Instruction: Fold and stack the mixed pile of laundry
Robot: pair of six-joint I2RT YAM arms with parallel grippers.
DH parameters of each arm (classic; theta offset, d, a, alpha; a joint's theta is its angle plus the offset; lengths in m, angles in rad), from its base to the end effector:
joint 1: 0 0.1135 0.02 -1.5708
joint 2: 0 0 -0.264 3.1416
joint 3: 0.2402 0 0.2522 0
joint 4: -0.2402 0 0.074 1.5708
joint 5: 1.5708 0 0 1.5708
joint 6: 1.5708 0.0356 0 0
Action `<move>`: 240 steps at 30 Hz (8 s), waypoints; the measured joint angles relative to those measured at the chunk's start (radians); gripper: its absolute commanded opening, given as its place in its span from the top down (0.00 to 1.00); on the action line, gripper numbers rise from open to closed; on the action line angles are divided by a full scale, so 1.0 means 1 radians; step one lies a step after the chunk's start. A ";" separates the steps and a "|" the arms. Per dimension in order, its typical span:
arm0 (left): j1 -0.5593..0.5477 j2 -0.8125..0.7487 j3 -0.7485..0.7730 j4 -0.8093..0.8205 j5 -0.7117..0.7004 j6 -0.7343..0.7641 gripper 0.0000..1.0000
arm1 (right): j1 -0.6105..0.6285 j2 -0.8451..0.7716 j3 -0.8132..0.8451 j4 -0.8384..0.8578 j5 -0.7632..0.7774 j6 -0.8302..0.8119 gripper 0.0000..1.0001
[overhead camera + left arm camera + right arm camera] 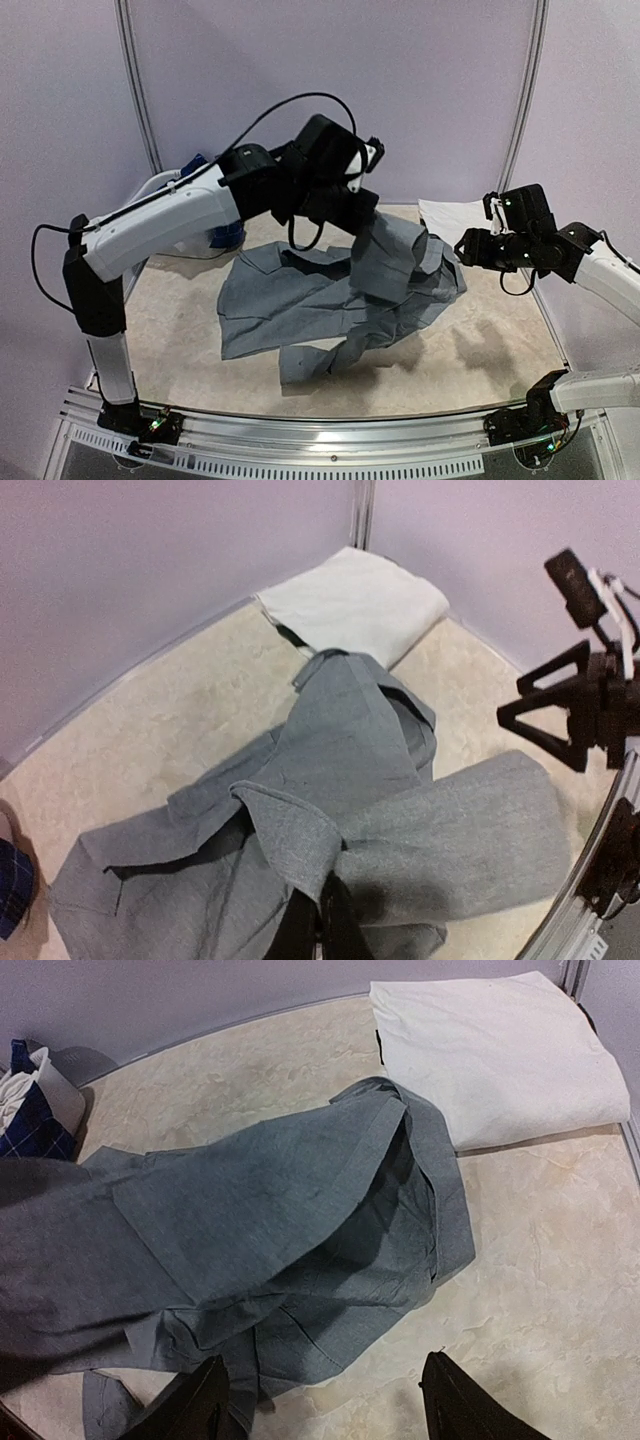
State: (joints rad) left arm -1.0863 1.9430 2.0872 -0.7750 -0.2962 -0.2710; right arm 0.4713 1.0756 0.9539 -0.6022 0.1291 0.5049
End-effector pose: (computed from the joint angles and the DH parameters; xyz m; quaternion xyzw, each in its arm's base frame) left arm 0.2128 -0.3819 0.3903 0.2883 0.8360 -0.1788 0.4313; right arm 0.2042 0.0989 0.3032 0.0418 0.9092 0.1404 0.3897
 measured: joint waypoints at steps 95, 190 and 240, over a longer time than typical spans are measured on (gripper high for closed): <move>0.319 -0.620 -1.558 0.408 0.123 -0.484 0.81 | -0.060 0.586 -0.194 0.500 -0.132 0.150 0.98; 0.504 0.507 -0.013 0.087 0.092 -0.084 0.66 | 0.137 0.761 -0.071 0.717 -0.321 0.141 0.55; 0.158 -0.680 -1.188 0.089 -0.139 -0.331 0.40 | 0.144 -0.049 -0.262 -0.004 0.003 0.161 0.34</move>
State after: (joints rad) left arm -0.9287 1.2629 0.8989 -0.6861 -0.4351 -0.6018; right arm 0.6151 1.0267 0.6914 -0.6064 0.1318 0.6659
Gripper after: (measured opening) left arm 0.603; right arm 0.636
